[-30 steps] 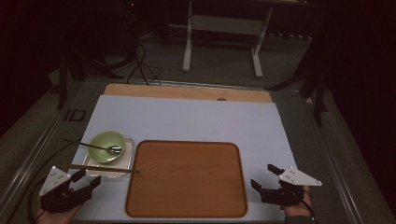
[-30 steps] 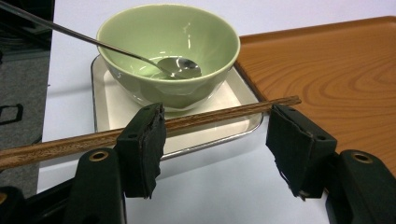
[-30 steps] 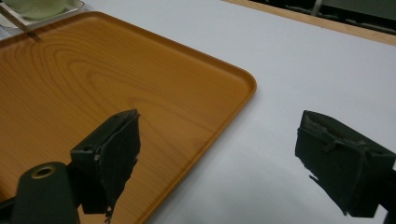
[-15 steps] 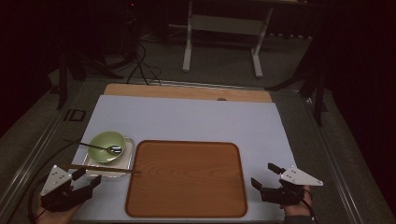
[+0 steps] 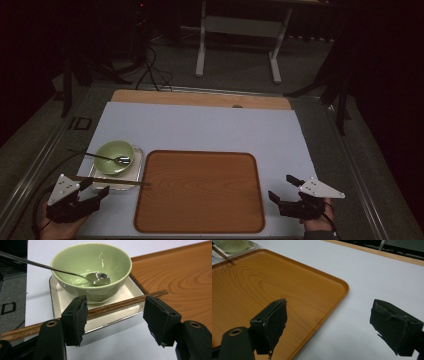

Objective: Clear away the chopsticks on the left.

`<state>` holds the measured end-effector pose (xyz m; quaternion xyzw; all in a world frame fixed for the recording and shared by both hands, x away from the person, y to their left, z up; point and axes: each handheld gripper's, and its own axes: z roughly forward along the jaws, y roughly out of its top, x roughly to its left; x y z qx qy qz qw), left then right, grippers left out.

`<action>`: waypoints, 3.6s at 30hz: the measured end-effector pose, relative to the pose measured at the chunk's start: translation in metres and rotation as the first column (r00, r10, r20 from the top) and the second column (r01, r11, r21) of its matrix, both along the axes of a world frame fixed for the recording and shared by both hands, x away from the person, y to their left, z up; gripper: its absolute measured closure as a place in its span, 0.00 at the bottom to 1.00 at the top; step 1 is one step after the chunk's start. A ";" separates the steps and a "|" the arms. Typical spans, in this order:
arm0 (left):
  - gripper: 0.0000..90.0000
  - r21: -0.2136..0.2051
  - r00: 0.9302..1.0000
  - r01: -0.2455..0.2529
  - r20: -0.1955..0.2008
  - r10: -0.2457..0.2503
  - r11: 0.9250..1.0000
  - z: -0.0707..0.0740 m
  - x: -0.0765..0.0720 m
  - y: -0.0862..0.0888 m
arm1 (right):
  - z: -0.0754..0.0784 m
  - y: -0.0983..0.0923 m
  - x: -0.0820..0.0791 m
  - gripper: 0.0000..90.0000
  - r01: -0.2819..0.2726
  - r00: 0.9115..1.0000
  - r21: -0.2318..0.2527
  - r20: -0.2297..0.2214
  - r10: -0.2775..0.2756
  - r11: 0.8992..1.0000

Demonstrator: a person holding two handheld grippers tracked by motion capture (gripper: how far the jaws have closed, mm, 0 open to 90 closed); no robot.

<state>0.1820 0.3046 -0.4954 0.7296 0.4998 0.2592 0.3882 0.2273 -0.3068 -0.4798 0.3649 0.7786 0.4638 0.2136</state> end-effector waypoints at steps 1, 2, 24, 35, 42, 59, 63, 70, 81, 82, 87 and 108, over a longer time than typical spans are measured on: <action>0.41 0.011 1.000 0.006 -0.004 -0.006 1.000 -0.001 0.002 0.000 | 0.000 0.000 0.000 0.15 0.001 1.000 -0.002 -0.001 -0.001 1.000; 0.40 0.023 1.000 0.018 -0.007 -0.017 1.000 -0.001 0.003 -0.001 | 0.000 0.000 0.000 0.15 0.001 1.000 -0.002 -0.002 -0.001 1.000; 0.32 0.126 0.994 0.076 -0.082 -0.066 0.989 -0.019 0.031 -0.002 | 0.000 -0.002 0.001 0.15 0.014 1.000 -0.005 -0.009 -0.015 1.000; 0.32 0.131 0.993 0.075 -0.101 -0.062 0.988 -0.022 0.036 0.000 | 0.000 -0.002 0.001 0.15 0.016 1.000 -0.010 -0.012 -0.016 1.000; 0.32 0.138 0.990 0.088 -0.122 -0.072 0.987 -0.025 0.039 -0.001 | 0.000 -0.002 0.001 0.15 0.013 1.000 -0.010 -0.012 -0.013 1.000; 0.53 0.178 0.981 0.151 -0.147 -0.125 0.972 -0.027 0.036 -0.008 | 0.001 -0.002 0.000 0.15 0.006 1.000 -0.009 -0.009 -0.006 1.000; 0.61 0.200 0.979 0.172 -0.143 -0.145 0.965 -0.027 0.034 -0.011 | 0.001 -0.002 0.000 0.15 0.006 1.000 -0.008 -0.011 -0.006 1.000; 0.63 0.251 0.977 0.193 -0.140 -0.162 0.949 -0.027 0.032 -0.018 | 0.001 -0.002 0.000 0.15 0.004 1.000 -0.008 -0.014 -0.004 1.000; 0.74 0.295 0.968 0.239 -0.149 -0.203 0.925 -0.027 0.030 -0.027 | 0.001 -0.002 0.000 0.15 0.002 1.000 -0.006 -0.016 -0.002 1.000; 0.76 0.296 0.968 0.238 -0.145 -0.202 0.925 -0.026 0.030 -0.029 | 0.001 -0.002 0.000 0.15 0.003 1.000 -0.006 -0.016 -0.003 1.000; 0.82 0.311 0.967 0.246 -0.137 -0.213 0.918 -0.025 0.029 -0.032 | 0.001 -0.002 0.000 0.16 0.002 1.000 -0.006 -0.020 -0.002 1.000; 0.95 0.229 0.967 0.241 -0.140 -0.213 0.943 -0.016 0.031 -0.042 | 0.001 -0.002 0.001 0.16 -0.004 1.000 -0.006 -0.020 0.003 1.000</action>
